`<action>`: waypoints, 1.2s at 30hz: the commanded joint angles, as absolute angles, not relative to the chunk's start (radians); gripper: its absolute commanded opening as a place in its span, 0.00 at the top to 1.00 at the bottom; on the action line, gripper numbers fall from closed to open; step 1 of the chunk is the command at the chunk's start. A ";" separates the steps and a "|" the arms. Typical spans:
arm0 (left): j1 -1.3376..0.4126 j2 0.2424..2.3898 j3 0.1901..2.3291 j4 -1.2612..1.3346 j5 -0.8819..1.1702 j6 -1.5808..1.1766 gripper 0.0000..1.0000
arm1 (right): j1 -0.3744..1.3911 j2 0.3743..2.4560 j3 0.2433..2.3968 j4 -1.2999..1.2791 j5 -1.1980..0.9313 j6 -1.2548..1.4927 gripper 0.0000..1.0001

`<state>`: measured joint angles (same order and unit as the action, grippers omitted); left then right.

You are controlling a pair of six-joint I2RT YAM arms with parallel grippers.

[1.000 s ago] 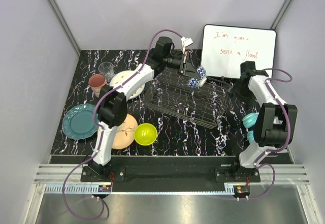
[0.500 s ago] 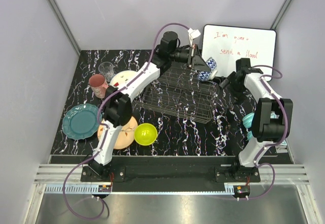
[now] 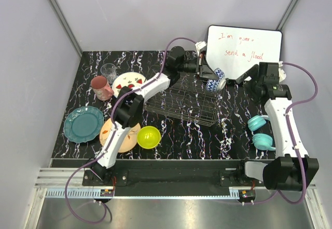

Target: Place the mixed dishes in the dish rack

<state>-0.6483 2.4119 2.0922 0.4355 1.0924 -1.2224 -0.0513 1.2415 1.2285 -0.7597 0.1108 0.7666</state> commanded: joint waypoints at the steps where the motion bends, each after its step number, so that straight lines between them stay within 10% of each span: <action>1: -0.643 2.401 2.020 0.624 1.025 -1.310 1.00 | -0.055 1.221 1.192 -0.764 0.084 0.799 0.00; 9: -0.637 2.456 2.003 0.563 0.919 -1.281 0.98 | -0.054 1.193 1.195 -0.765 0.037 0.816 0.00; 13: -0.640 2.467 1.994 0.546 0.899 -1.285 0.66 | -0.055 1.195 1.190 -0.767 0.032 0.818 0.00; 21: -0.643 2.456 1.953 0.528 0.890 -1.266 0.46 | -0.055 1.204 1.200 -0.762 0.018 0.818 0.00; 26: -0.644 2.434 1.965 0.467 0.903 -1.226 0.01 | -0.054 1.200 1.192 -0.762 0.014 0.819 0.00; 36: -0.615 2.287 1.980 0.201 0.934 -1.007 0.01 | -0.054 1.186 1.178 -0.762 0.029 0.802 0.00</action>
